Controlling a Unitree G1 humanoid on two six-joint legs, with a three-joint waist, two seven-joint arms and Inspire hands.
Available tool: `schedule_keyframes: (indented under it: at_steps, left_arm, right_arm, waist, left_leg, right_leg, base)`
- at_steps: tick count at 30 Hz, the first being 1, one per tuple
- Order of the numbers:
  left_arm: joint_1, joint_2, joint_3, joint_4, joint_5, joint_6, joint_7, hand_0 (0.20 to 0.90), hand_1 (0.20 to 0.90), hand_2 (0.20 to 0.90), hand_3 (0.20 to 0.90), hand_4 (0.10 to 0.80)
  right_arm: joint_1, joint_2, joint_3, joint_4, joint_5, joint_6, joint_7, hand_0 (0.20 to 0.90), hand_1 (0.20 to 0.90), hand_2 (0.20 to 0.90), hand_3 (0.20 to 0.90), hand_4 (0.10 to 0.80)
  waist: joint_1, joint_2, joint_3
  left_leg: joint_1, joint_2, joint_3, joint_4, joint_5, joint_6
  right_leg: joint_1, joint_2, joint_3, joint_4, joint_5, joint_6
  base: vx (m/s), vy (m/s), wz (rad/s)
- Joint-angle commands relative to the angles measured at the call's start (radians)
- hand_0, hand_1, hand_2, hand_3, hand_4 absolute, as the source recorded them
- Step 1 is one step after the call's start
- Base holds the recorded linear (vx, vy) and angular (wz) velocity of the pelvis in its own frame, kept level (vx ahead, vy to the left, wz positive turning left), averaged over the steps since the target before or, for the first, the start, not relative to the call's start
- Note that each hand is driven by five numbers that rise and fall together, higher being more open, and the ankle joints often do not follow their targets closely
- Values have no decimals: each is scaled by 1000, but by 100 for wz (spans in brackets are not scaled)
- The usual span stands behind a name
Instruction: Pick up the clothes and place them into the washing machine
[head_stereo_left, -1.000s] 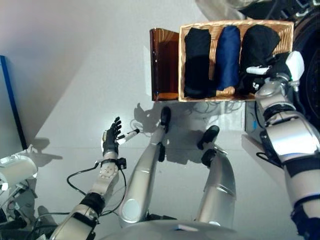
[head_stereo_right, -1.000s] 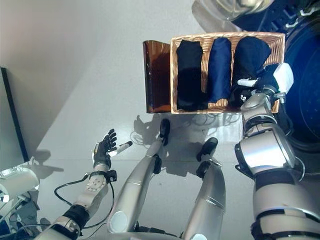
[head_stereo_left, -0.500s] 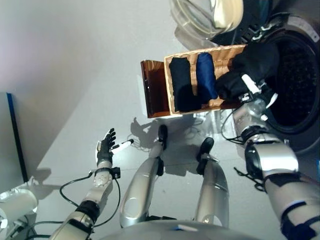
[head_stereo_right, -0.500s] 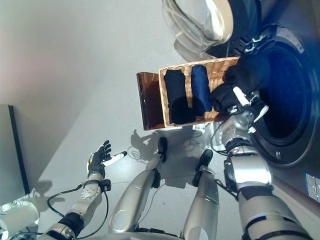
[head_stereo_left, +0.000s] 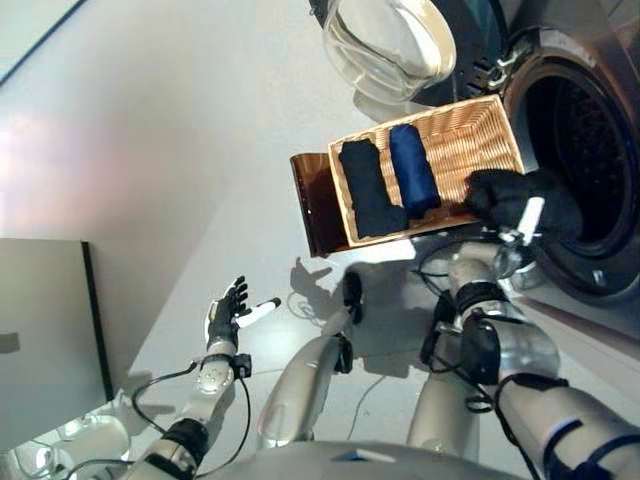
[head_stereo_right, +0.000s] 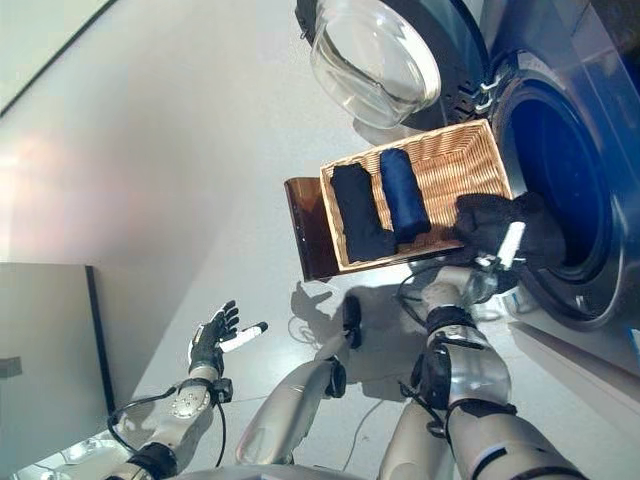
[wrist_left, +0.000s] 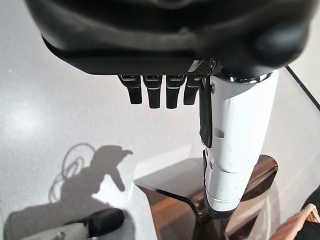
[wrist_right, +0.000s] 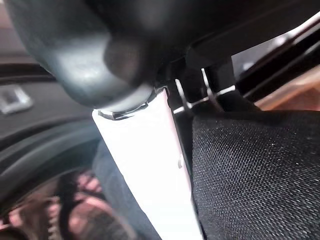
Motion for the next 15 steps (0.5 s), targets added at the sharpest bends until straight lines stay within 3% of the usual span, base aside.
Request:
schedule_keyframes:
  at_steps: [1,4,5,6,9,10,15]
  left_arm:
    - [1,40,4,19,-11,-58,23,900,900,900,900,800]
    - [14,51,14,-4,-10,-63,18,900,900,900,900,800]
    - [14,51,14,-4,-10,-63,18,900,900,900,900,800]
    - [21,60,17,1,-7,-64,13,900,900,900,900,800]
    - [26,64,23,-9,-9,-66,9,900,900,900,900,800]
    - [26,75,26,-13,-10,-64,6,900,900,900,900,800]
    - [34,78,37,-27,-26,-66,3,900,900,900,900,800]
  right_arm:
    - [-90,-226,8,-95,-141,-103,-54,200,200,200,200,300]
    - [-136,-342,37,-104,-205,-84,-90,200,200,200,200,300]
    - [-137,-343,38,-104,-206,-84,-91,200,200,200,200,300]
    - [-191,-433,77,-93,-243,-63,-107,200,200,200,200,300]
    - [-253,-518,135,-73,-274,-31,-104,200,200,200,200,300]
    - [-325,-588,221,-29,-294,14,-83,200,200,200,200,300]
    - [-465,-629,375,39,-334,80,-45,200,200,200,200,300]
  waist:
    - [2,7,-17]
    - [5,18,-28]
    - [5,18,-28]
    - [10,20,-35]
    - [11,18,-39]
    - [14,8,-42]
    - [11,-7,-35]
  left_leg:
    - [-13,-47,0,93,-128,-53]
    - [-12,-48,8,87,-128,-55]
    - [-12,-48,8,87,-128,-55]
    - [-11,-47,12,85,-127,-56]
    - [-11,-44,17,86,-128,-58]
    - [-9,-41,23,85,-127,-60]
    - [-18,-32,39,82,-122,-64]
  right_leg:
    - [120,33,0,-229,76,-2]
    - [115,32,8,-234,80,2]
    - [114,33,8,-233,81,2]
    - [110,33,13,-232,80,2]
    - [104,35,21,-228,80,1]
    - [96,39,28,-222,83,1]
    - [74,50,40,-219,88,-2]
  base:
    - [19,44,-4]
    - [7,24,-4]
    - [11,20,-11]
    - [8,17,-9]
    - [1,5,0]
    - [0,0,0]
    - [-6,-12,-12]
